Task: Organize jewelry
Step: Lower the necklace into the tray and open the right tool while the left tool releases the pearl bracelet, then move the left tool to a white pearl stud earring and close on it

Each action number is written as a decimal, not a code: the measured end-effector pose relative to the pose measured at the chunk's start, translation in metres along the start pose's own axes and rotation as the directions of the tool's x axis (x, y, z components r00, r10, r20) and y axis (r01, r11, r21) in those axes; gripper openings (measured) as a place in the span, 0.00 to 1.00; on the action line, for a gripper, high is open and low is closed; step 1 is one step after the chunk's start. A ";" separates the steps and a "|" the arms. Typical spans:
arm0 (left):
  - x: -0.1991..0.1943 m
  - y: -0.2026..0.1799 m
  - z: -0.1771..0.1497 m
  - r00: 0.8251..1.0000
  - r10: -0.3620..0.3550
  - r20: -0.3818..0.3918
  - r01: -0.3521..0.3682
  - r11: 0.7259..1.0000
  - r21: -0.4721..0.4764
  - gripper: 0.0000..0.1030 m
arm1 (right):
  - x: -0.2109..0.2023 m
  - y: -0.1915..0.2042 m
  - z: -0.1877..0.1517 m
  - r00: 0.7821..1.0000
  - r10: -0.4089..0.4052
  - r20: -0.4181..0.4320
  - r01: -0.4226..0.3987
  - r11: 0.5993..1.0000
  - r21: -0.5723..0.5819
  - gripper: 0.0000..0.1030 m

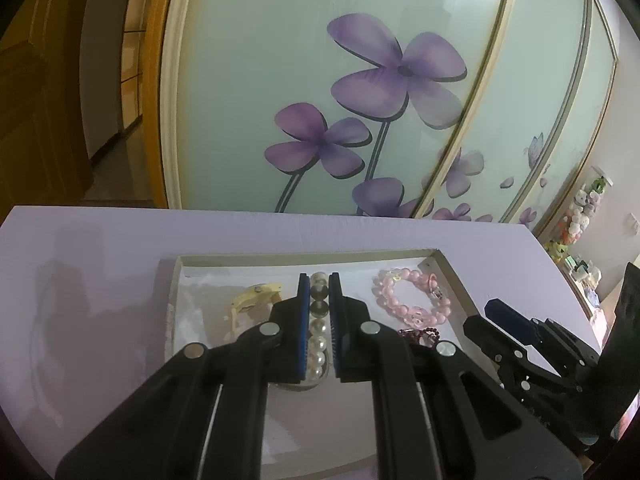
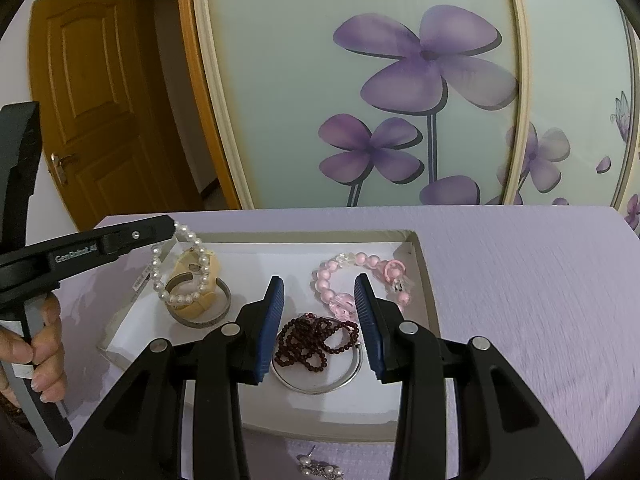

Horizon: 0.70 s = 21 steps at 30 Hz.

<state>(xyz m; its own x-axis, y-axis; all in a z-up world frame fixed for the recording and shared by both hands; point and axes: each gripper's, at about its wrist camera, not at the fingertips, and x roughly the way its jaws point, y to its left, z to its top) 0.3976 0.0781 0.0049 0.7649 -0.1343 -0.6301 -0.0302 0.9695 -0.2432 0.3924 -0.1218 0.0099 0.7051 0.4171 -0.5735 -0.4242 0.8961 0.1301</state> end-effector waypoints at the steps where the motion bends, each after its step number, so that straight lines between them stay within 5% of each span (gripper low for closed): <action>1: 0.002 -0.002 0.002 1.000 -0.001 -0.004 0.001 1.000 0.001 0.10 | 0.000 0.000 0.000 1.000 0.000 0.000 0.000 1.000 -0.001 0.38; 5: -0.001 0.000 0.002 1.000 -0.001 0.007 0.001 1.000 -0.010 0.35 | -0.001 -0.001 -0.001 1.000 -0.002 -0.001 0.002 1.000 -0.005 0.38; 11: -0.019 0.014 0.000 0.999 0.027 0.029 -0.025 0.999 -0.035 0.45 | -0.009 0.000 -0.002 1.000 -0.008 0.003 0.008 1.000 -0.010 0.39; 21: -0.066 0.017 -0.038 0.999 0.037 0.036 -0.037 0.999 -0.005 0.47 | -0.056 0.001 -0.022 1.000 -0.017 0.023 0.017 0.999 -0.037 0.44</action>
<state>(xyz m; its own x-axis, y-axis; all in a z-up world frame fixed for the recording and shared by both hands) 0.3225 0.0961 0.0144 0.7860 -0.0907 -0.6115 -0.0616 0.9728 -0.2234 0.3402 -0.1480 0.0244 0.7247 0.4054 -0.5571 -0.4325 0.8971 0.0903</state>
